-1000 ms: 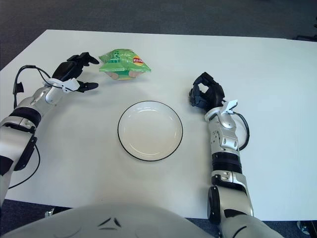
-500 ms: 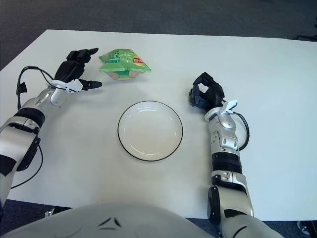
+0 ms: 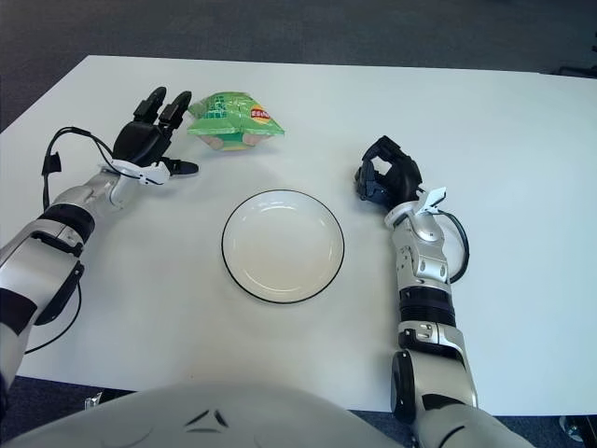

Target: Put the snack into the plate.

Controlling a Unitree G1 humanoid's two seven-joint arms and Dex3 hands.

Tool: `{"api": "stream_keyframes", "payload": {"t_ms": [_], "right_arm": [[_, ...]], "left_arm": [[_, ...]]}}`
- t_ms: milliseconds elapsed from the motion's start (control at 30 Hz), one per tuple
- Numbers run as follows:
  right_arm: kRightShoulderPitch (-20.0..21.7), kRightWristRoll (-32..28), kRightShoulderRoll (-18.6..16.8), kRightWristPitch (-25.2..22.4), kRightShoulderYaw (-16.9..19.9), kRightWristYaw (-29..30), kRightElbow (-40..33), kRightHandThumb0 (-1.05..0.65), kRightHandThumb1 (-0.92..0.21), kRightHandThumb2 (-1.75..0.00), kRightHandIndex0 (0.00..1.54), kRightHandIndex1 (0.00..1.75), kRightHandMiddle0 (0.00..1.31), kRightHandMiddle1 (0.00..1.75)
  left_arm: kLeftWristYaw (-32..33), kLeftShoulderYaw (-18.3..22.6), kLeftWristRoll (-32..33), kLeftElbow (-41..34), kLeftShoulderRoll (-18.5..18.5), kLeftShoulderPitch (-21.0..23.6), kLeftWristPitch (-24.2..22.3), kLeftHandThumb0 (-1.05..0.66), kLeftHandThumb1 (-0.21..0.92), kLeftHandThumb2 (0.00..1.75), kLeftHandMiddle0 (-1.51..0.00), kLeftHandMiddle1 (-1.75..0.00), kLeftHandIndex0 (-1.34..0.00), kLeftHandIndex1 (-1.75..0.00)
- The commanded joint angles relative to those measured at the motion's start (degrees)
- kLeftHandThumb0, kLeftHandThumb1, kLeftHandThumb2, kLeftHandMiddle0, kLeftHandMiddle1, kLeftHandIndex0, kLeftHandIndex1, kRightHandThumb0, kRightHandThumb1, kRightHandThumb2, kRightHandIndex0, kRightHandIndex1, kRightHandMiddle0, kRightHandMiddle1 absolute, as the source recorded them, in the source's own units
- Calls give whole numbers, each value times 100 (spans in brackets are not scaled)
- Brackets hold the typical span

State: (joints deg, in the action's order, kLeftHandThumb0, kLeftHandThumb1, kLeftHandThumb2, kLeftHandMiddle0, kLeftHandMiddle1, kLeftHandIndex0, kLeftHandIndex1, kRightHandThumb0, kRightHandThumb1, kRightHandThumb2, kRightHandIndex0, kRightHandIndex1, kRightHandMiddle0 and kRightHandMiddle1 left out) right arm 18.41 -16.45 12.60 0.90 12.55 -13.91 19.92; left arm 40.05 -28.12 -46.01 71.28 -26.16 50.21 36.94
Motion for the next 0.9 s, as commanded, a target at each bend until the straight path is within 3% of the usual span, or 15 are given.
{"api": "stream_keyframes", "payload": {"t_ms": [0,433,867], "right_arm": [[-259,44,-83,-225,-44,-8,154,-45,-41,-121,128,175,54,175],[-301,70,-29,-337,-95,-27,70,-45,-41,-120,127,175,54,175],[-352,61,-41,-432,-116,-13,-57,-45,-42,-120,126,175,54,175]], "left_arm": [[193,-103,-106,-20,11,172,-141,-105,92,17,0,0,0,0],[513,-294,-200,-11,229,305,-396,-105,92,31,0,0,0,0],[405,-295,-131,219,510,480,-605,-105,92,33,0,0,0,0]]}}
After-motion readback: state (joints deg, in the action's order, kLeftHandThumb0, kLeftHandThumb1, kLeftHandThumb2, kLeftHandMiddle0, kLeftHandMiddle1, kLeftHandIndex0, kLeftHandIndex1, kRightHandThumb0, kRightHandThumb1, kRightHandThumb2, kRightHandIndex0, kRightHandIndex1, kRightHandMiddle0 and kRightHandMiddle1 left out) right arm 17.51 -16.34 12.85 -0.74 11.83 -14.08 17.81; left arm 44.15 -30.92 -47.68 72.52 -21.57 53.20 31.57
